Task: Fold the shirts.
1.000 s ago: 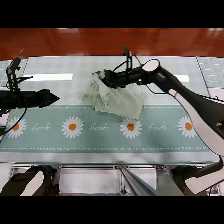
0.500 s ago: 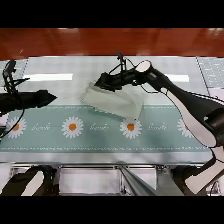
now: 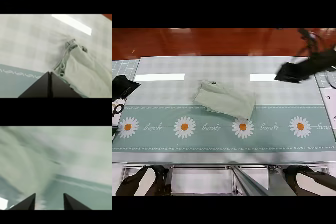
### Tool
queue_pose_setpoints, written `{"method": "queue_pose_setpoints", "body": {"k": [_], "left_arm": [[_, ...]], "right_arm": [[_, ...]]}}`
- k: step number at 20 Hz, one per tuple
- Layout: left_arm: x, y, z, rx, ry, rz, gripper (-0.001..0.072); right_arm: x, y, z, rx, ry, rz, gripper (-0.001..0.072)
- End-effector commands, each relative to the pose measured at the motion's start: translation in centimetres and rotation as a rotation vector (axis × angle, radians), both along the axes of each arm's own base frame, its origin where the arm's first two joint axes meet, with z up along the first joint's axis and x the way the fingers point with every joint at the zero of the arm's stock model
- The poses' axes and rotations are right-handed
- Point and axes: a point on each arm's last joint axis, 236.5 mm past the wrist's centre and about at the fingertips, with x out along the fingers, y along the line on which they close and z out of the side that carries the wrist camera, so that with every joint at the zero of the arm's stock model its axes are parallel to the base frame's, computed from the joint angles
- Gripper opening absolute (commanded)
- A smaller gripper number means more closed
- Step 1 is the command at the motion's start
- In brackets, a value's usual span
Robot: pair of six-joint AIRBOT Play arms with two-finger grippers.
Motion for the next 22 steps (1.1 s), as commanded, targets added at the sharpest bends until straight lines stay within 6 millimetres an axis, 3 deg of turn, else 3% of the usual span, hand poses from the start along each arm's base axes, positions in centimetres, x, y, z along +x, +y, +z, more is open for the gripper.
{"method": "queue_pose_setpoints", "body": {"k": [1,2,4,6,11,14,19,20,21,22], "left_arm": [[-0.6,-1.9,-1.1,-0.014,0.023,-0.058,0.0015],[-1.0,-3.1,-2.1,-0.024,0.045,-0.09,0.0015],[-1.8,-5.7,-4.1,-0.038,0.087,-0.159,0.0015],[-2.2,-7.7,-5.7,-0.042,0.106,-0.204,0.0015],[-2.0,-9.9,-7.1,-0.041,0.121,-0.254,0.0015],[-2.0,-9.8,-7.1,-0.043,0.123,-0.25,0.0015],[-1.9,-9.8,-7.1,-0.042,0.12,-0.247,0.0015],[-1.9,-9.7,-7.1,-0.041,0.118,-0.245,0.0015],[-1.8,-9.7,-7.1,-0.041,0.117,-0.244,0.0015],[-1.8,-9.7,-7.1,-0.041,0.118,-0.245,0.0015]], "right_arm": [[-5.5,-9.5,-4.9,-0.129,0.003,-0.34,0.0419],[-6.5,-7.6,-8.0,-0.006,0.047,-0.369,0.042],[-7.0,-2.5,-12.2,0.248,0.102,-0.367,0.042],[-6.8,1.9,-14.4,0.441,0.164,-0.346,0.042],[-4.6,9.7,-17.8,0.651,0.297,-0.271,0.0419],[-3.1,12.8,-18.7,0.661,0.329,-0.206,0.0417],[-1.3,17.4,-17.8,0.657,0.329,-0.099,0.0414],[-1.0,18.0,-17.5,0.652,0.32,-0.077,0.0385],[-0.7,18.5,-16.9,0.649,0.307,-0.058,0.0297],[-0.4,19.3,-15.9,0.659,0.292,-0.025,0.011]]}}
